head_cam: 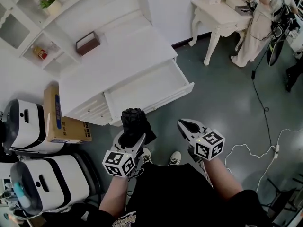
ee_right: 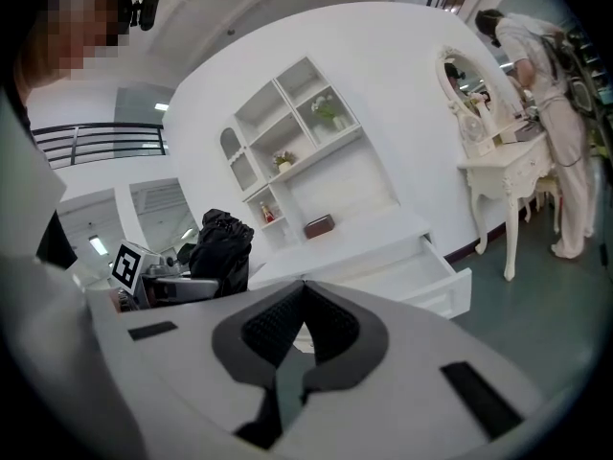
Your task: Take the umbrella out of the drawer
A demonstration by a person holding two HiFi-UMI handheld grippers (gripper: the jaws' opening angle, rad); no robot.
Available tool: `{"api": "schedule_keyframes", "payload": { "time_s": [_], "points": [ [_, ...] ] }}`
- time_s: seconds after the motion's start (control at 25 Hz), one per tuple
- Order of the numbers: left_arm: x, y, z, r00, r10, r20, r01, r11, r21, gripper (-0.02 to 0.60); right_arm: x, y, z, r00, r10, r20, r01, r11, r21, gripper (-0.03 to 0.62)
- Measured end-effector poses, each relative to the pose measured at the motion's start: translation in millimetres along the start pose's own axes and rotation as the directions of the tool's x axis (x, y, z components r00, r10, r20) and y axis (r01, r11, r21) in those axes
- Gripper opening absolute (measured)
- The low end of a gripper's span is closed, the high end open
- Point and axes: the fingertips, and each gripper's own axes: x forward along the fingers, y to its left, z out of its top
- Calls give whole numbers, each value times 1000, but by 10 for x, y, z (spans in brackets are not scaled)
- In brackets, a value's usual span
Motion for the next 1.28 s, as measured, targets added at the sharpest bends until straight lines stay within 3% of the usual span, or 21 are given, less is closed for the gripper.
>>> {"api": "schedule_keyframes", "payload": {
  "time_s": [0.32,0.6,1.28],
  "points": [
    [-447,200,-118,999,34,20,-34,999,-21,296,281,326,-174,998,50,-30,-50,999,-2,3],
    [-879,530,-222,999,33,23,-32,999,-33,296,566,722,-326,998,45,-38,-44,999,12,3],
    [-1557,1264,-306,993,-114,36,114,993,-1,296,958,1666,-579,996,-85,8,85,996,-4,3]
  ]
}}
